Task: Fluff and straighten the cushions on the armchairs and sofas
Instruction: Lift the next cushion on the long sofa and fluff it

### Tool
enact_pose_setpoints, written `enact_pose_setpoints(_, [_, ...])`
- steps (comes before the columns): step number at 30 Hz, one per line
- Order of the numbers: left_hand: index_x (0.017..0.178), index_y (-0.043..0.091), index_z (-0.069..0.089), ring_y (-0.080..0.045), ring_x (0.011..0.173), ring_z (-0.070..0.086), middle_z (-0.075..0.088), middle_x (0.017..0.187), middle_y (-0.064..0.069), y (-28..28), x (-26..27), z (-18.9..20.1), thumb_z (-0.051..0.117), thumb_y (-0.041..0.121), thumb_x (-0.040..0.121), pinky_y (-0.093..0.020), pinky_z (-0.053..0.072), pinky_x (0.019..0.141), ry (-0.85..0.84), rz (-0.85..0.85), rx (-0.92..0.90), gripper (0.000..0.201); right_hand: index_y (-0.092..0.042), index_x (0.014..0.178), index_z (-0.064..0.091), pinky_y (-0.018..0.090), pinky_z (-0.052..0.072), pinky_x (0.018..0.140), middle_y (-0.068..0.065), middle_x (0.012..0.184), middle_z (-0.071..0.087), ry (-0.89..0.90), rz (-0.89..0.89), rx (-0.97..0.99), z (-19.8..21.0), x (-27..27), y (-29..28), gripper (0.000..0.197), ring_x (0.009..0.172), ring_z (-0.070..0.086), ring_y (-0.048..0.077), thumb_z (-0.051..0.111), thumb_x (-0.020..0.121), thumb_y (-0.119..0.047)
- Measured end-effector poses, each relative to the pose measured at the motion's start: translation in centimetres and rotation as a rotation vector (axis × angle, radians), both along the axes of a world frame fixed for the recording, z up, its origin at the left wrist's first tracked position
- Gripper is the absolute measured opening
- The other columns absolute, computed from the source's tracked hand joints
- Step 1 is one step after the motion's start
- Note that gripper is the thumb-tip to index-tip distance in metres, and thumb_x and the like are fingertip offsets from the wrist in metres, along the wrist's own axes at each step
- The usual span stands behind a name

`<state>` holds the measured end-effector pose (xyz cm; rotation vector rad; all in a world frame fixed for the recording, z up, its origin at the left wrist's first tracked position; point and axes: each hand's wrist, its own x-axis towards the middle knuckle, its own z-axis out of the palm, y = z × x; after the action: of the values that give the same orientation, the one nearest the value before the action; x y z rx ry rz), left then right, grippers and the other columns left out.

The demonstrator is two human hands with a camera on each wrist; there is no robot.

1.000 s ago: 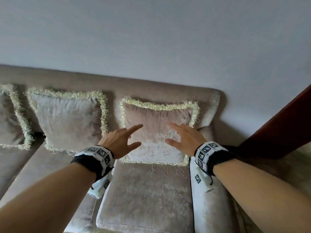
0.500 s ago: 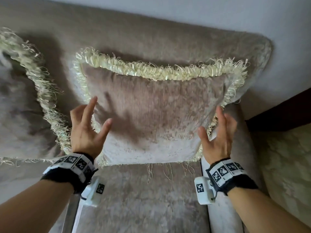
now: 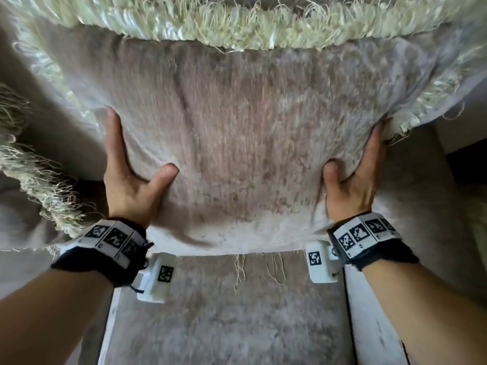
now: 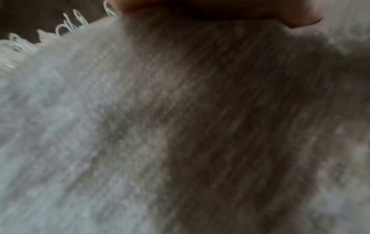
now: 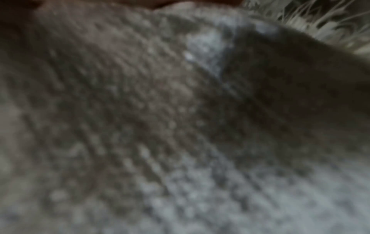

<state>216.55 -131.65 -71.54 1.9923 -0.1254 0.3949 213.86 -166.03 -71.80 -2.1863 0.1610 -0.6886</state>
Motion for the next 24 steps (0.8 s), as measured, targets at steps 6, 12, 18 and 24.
enact_pose_setpoints(6, [0.16, -0.003, 0.01, -0.011, 0.156, 0.021, 0.022, 0.167, -0.001, -0.3, -2.3, 0.9, 0.07, 0.057, 0.085, -0.035, 0.019, 0.127, -0.054, 0.021, -0.082, 0.113, -0.027, 0.154, 0.015, 0.04, 0.021, 0.123, 0.035, 0.158, 0.019, -0.041, 0.099, -0.067, 3.8, -0.7, 0.3, 0.093, 0.15, 0.019, 0.045, 0.041, 0.085, -0.083])
enact_pose_setpoints(12, [0.15, -0.011, 0.012, -0.039, 0.15, 0.029, 0.028, 0.155, -0.03, -1.3, -6.0, 1.1, 0.066, 0.067, 0.084, -0.054, 0.024, 0.123, -0.012, 0.177, -0.142, 0.116, -0.034, 0.156, 0.021, 0.011, 0.019, 0.106, 0.02, 0.146, 0.033, -0.024, 0.232, -0.21, 12.2, 0.5, 1.4, 0.098, 0.133, 0.028, 0.006, 0.043, 0.076, -0.088])
enact_pose_setpoints(18, [0.144, -0.015, 0.015, -0.047, 0.142, 0.028, 0.027, 0.146, -0.04, -3.3, -8.3, 0.4, 0.063, 0.062, 0.083, -0.052, 0.025, 0.12, 0.159, 0.379, -0.259, 0.11, -0.021, 0.156, 0.036, 0.027, 0.041, 0.095, 0.02, 0.117, 0.044, -0.065, 0.49, -0.456, 18.7, 5.0, 3.4, 0.093, 0.108, 0.047, 0.021, 0.058, 0.083, -0.073])
enact_pose_setpoints(24, [0.152, -0.001, 0.015, -0.02, 0.141, 0.035, 0.029, 0.157, -0.023, -5.6, -8.4, -1.5, 0.056, 0.059, 0.077, -0.003, 0.023, 0.109, 0.275, 0.469, -0.386, 0.104, -0.037, 0.157, 0.027, 0.034, 0.046, 0.082, 0.015, 0.116, 0.041, 0.124, 0.496, -0.562, 17.8, 7.1, 4.0, 0.095, 0.1, 0.05, 0.031, 0.053, 0.077, -0.081])
